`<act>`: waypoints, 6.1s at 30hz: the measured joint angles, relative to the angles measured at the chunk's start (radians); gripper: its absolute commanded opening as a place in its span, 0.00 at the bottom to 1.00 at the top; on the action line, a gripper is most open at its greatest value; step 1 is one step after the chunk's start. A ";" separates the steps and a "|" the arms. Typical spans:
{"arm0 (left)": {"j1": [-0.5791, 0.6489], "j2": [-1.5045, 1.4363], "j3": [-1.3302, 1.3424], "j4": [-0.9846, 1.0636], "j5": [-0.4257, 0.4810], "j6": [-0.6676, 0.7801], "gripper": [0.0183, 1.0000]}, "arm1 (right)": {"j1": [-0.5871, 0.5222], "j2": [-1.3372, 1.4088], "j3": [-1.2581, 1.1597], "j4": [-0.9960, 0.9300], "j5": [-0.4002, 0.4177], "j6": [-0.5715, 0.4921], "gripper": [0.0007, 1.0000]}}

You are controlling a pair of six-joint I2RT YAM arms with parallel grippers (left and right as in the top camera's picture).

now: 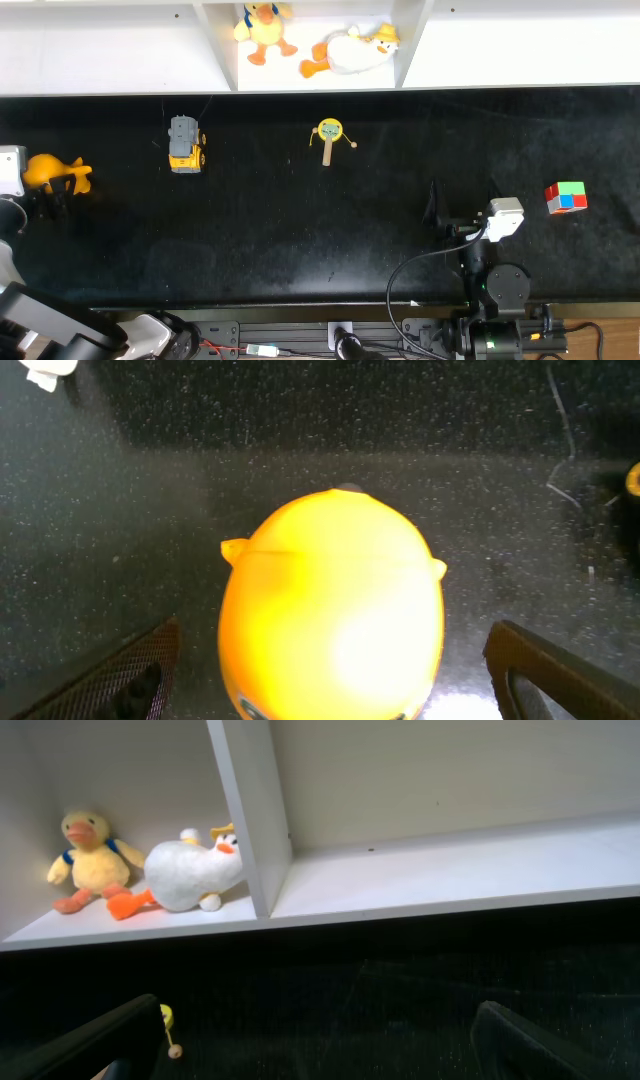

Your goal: Store Toys

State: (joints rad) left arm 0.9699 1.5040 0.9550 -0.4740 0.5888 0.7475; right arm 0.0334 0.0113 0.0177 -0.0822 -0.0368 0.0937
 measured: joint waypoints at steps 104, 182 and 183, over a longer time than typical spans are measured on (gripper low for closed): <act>-0.349 0.266 0.482 0.085 -0.130 -0.432 0.02 | 0.000 0.000 0.000 0.000 0.000 0.000 1.00; -0.398 0.348 0.492 0.181 -0.156 -0.465 1.00 | 0.000 0.000 0.000 0.000 0.000 0.000 1.00; -0.398 0.348 0.492 0.181 -0.156 -0.465 1.00 | 0.000 0.000 0.000 0.000 0.000 0.000 1.00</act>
State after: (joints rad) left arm 0.5716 1.8519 1.4475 -0.2928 0.4324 0.2825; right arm 0.0334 0.0113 0.0177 -0.0822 -0.0368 0.0937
